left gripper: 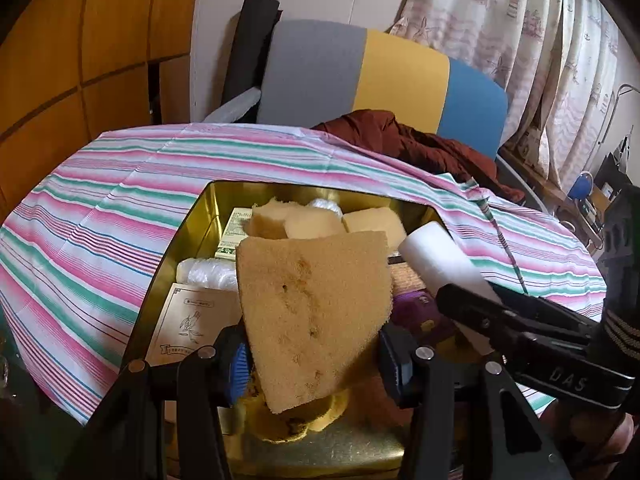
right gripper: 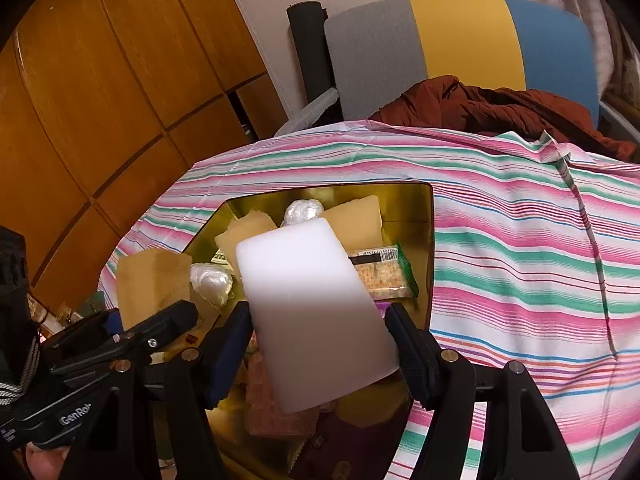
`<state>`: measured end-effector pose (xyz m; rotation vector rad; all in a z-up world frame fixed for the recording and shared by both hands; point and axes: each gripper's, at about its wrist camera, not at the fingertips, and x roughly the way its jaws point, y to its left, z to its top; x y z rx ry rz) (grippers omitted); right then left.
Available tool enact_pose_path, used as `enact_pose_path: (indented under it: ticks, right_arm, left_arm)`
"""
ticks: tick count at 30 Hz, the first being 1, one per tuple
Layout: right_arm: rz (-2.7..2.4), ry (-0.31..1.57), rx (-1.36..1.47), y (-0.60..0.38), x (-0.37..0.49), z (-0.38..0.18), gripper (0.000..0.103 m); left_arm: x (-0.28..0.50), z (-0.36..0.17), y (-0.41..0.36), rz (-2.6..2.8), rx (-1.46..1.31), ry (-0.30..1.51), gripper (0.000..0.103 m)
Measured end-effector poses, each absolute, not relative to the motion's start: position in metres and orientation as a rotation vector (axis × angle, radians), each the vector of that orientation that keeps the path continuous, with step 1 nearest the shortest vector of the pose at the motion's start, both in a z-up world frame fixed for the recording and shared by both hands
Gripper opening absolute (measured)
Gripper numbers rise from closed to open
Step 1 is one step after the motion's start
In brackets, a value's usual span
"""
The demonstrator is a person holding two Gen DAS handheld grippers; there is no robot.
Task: Organize objects
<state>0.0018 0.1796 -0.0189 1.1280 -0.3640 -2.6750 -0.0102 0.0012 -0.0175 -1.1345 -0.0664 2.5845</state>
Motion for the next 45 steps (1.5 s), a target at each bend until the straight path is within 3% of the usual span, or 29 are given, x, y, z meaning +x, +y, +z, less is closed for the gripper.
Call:
enact_pose_path:
  ticks: [10, 14, 16, 18, 32, 45]
  right_arm:
    - [-2.695, -0.429, 1.147, 0.182, -0.008, -0.02, 0.073]
    - [-2.675, -0.531, 1.167, 0.185, -0.013, -0.022, 0.09]
    - [-2.697, -0.541, 1.129, 0.187, -0.007, -0.017, 0.096]
    - [-2.732, -0.523, 1.085, 0.188, -0.001, -0.01, 0.1]
    - [-2.733, -0.523, 1.119, 0.199, 0.013, -0.013, 0.101]
    - [-2.785, -0.228, 1.229, 0.163, 0.015, -0.003, 0.103]
  left_arm:
    - [-0.031, -0.028, 0.01, 2.572, -1.228, -0.018, 0.055]
    - [-0.038, -0.036, 0.006, 2.546, -1.331, -0.054, 0.062]
    - [-0.037, -0.035, -0.001, 2.549, -1.36, -0.108, 0.071]
    - [-0.036, -0.034, -0.009, 2.534, -1.358, -0.176, 0.072]
    - [-0.011, -0.019, -0.028, 2.618, -1.344, -0.24, 0.072]
    - [0.007, 0.005, -0.023, 2.837, -1.357, 0.052, 0.072]
